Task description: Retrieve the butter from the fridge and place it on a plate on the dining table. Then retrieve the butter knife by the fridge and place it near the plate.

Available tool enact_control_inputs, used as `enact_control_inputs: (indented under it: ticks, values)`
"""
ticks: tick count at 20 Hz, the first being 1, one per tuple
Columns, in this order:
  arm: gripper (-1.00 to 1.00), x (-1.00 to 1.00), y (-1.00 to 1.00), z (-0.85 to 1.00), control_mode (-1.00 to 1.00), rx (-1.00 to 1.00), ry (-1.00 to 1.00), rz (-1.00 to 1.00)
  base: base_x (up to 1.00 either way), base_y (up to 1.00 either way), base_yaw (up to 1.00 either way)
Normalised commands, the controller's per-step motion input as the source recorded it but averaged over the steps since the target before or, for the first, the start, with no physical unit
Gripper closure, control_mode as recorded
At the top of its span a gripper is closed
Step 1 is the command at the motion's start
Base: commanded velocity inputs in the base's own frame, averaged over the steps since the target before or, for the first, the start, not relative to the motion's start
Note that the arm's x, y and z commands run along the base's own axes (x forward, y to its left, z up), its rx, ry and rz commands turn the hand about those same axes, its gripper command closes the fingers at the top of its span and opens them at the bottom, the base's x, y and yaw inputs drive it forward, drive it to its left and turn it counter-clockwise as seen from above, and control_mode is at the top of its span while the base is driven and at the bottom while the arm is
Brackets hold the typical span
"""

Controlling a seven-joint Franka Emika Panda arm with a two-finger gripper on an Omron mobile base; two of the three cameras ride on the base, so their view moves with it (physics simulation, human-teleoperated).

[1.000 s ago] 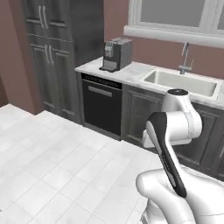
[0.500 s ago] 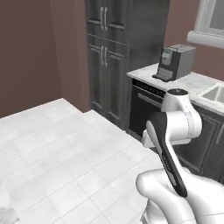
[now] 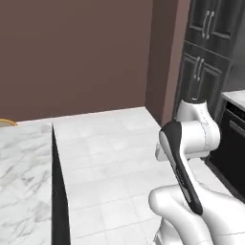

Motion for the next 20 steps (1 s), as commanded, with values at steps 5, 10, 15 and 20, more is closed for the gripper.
enact_control_inputs:
  ticks: [5,10,15,20]
  values:
    - [1.0,0.0,0.0,0.0,1.0,0.0,0.0,0.0,0.71,-0.47,0.69]
    - [1.0,0.0,0.0,0.0,1.0,0.0,0.0,0.0,0.83,-0.5,0.47]
    - [1.0,0.0,0.0,0.0,1.0,0.0,0.0,0.0,1.0,-0.51,0.38]
    - [1.0,0.0,0.0,0.0,1.0,0.0,0.0,0.0,1.0,-0.72,0.28]
